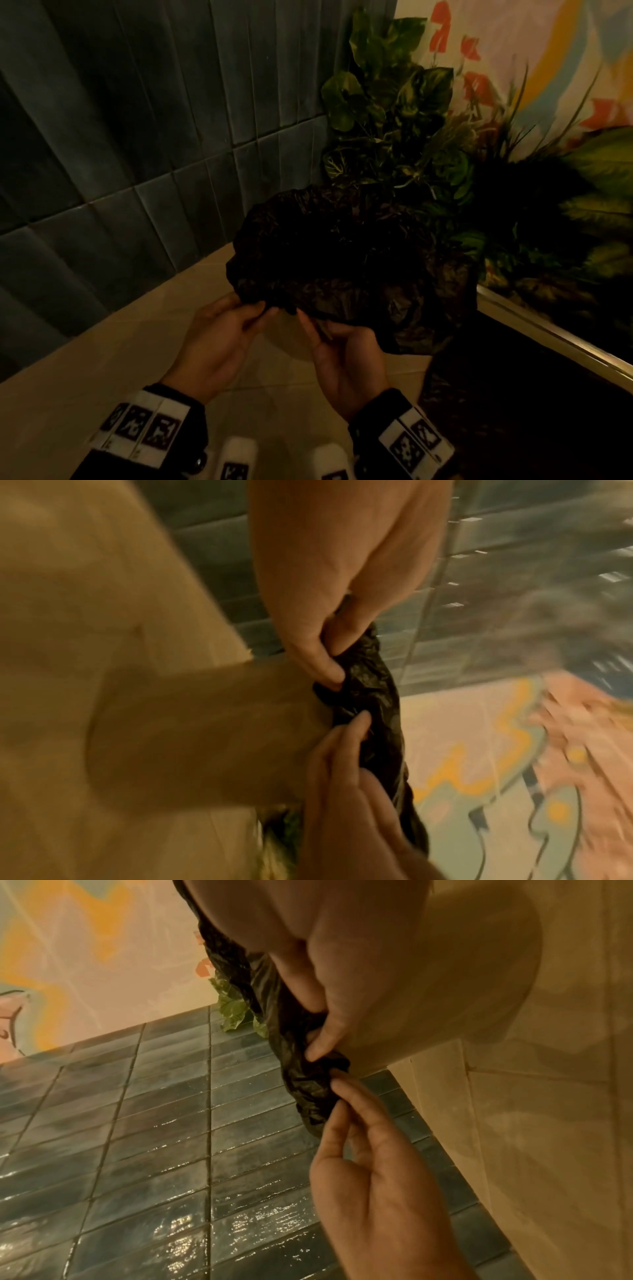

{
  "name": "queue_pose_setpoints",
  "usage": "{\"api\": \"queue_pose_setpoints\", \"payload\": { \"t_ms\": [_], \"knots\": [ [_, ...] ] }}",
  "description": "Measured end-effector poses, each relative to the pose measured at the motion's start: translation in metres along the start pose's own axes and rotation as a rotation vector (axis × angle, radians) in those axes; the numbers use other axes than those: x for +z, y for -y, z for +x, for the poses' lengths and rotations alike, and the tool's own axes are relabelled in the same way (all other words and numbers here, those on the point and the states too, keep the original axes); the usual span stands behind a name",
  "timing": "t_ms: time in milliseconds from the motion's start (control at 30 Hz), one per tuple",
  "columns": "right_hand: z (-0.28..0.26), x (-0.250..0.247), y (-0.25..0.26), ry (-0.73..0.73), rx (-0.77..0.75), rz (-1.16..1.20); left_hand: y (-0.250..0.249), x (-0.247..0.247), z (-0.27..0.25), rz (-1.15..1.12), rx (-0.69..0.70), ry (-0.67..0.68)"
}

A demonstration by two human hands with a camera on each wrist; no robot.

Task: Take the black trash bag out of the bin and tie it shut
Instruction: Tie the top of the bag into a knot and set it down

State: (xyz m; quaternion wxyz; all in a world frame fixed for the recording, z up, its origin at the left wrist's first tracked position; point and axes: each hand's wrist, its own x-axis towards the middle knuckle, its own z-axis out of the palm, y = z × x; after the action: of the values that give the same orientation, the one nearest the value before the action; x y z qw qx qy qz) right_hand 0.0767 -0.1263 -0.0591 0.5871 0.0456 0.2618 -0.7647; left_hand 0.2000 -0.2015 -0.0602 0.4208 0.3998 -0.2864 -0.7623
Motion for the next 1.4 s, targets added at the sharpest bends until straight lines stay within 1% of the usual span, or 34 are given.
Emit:
{"api": "queue_pose_setpoints", "payload": {
  "t_ms": [100, 200, 367, 433, 467, 533, 600, 733, 867, 1000, 1100, 1200, 1267, 1300, 1367, 1400],
  "knots": [
    [-0.001, 0.001, 0.002, -0.039, -0.014, 0.075, 0.001, 0.005, 0.006, -0.159, -0.095, 0.002],
    [-0.004, 0.005, 0.005, 0.014, -0.041, 0.130, 0.005, 0.010, 0.010, -0.286, -0.150, -0.003],
    [0.004, -0.003, -0.002, 0.026, -0.105, -0.025, 0.010, 0.008, 0.007, -0.440, -0.111, 0.036],
    [0.010, -0.009, -0.004, 0.029, -0.137, -0.043, 0.006, 0.008, 0.005, -0.458, -0.081, 0.053],
    [0.012, -0.012, -0.004, 0.022, -0.148, -0.041, 0.004, 0.008, 0.004, -0.421, -0.059, 0.079],
    [0.014, -0.015, -0.006, 0.005, -0.179, -0.047, 0.003, 0.013, 0.005, -0.265, -0.019, 0.133],
    [0.013, -0.018, -0.008, -0.017, -0.182, -0.085, 0.004, 0.016, 0.006, -0.175, -0.002, 0.134],
    [0.010, -0.022, -0.012, -0.032, -0.113, -0.138, 0.006, 0.015, 0.007, -0.176, 0.019, 0.100],
    [0.011, -0.016, -0.010, -0.085, -0.066, -0.070, 0.004, 0.014, 0.009, -0.184, -0.031, 0.062],
    [0.013, -0.014, -0.002, -0.093, 0.024, -0.073, 0.004, 0.017, 0.012, -0.152, -0.059, 0.019],
    [0.010, -0.008, -0.002, -0.110, 0.039, -0.068, 0.005, 0.020, 0.012, -0.135, -0.074, 0.041],
    [0.009, -0.003, -0.003, -0.127, -0.001, -0.055, 0.007, 0.019, 0.012, -0.114, -0.071, 0.082],
    [0.008, 0.001, -0.002, -0.158, -0.028, -0.043, 0.008, 0.016, 0.014, -0.093, -0.026, 0.096],
    [0.007, 0.003, -0.001, -0.172, -0.031, -0.042, 0.010, 0.013, 0.017, -0.073, 0.015, 0.082],
    [0.004, 0.007, 0.002, -0.187, -0.018, -0.028, 0.016, 0.003, 0.025, 0.028, 0.121, 0.007],
    [0.003, 0.008, 0.004, -0.182, -0.014, -0.018, 0.018, -0.002, 0.029, 0.141, 0.191, -0.055]
  ]
}}
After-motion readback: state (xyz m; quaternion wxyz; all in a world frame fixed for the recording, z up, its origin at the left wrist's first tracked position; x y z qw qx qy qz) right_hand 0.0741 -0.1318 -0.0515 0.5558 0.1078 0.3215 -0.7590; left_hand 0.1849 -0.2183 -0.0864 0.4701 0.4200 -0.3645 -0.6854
